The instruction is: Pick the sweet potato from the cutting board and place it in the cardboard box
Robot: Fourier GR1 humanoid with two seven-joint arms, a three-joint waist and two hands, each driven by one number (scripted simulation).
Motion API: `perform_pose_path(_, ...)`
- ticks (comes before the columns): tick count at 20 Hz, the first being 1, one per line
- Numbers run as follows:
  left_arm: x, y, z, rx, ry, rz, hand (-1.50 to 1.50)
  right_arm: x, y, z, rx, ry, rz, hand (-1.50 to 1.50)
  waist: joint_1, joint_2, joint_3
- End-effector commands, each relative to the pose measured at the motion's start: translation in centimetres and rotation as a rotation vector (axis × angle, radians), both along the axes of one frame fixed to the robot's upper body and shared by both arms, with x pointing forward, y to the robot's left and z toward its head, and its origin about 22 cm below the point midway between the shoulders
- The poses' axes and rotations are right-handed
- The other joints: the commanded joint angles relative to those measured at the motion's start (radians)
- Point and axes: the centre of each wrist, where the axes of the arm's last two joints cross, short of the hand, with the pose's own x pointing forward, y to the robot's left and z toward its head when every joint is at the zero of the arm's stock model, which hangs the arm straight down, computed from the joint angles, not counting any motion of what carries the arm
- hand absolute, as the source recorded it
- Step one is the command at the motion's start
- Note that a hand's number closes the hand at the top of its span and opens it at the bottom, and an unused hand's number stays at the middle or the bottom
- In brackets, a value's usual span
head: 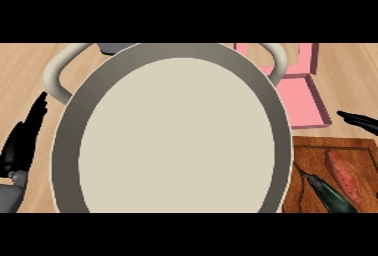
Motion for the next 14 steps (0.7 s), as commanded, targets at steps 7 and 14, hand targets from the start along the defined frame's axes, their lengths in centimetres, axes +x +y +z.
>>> perform_pose_path(7, 1.2, -0.6, 0.6, 0.012, 0.006, -0.007, 0.0, 1.3, -0.9, -2.4, -0.326, 0.09, 0.322, -1.5, 0.009, -0.004, -0.005)
perform_pose_path(14, 1.7, -0.7, -0.3, -0.003, 0.032, 0.002, 0.0, 4.7, 0.0, -4.9, -0.423, 0.07, 0.348, -1.5, -0.01, -0.006, -0.006)
